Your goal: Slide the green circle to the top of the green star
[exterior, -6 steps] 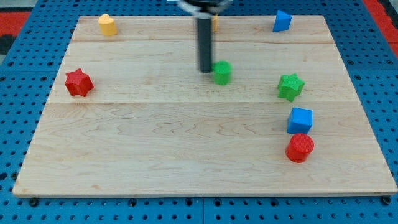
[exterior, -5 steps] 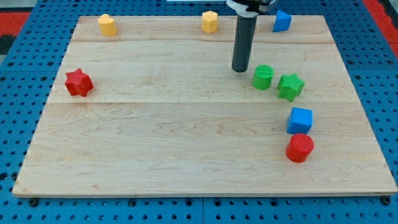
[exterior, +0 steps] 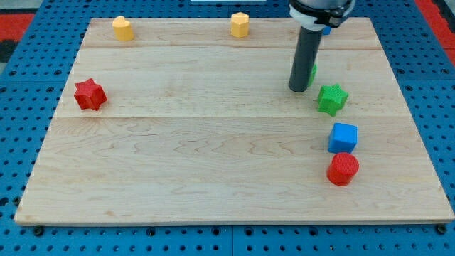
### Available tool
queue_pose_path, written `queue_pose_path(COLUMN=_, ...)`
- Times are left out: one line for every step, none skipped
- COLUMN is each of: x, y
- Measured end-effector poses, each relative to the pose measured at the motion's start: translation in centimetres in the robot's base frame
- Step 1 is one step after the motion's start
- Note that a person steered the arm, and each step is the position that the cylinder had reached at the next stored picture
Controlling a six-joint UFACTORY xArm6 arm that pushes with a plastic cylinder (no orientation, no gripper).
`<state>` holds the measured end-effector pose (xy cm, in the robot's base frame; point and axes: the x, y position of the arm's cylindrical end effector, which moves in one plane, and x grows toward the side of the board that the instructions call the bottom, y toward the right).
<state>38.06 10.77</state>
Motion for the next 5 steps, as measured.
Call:
queue_pose_path(x=-0.2, y=-2.9)
queue_pose_path(x=-2.5, y=-4.1)
queue_pose_path(x=-4.1, y=-1.8)
queue_pose_path(x=-3.6, y=2.3)
queue_pose_path(x=-3.4, y=4.8)
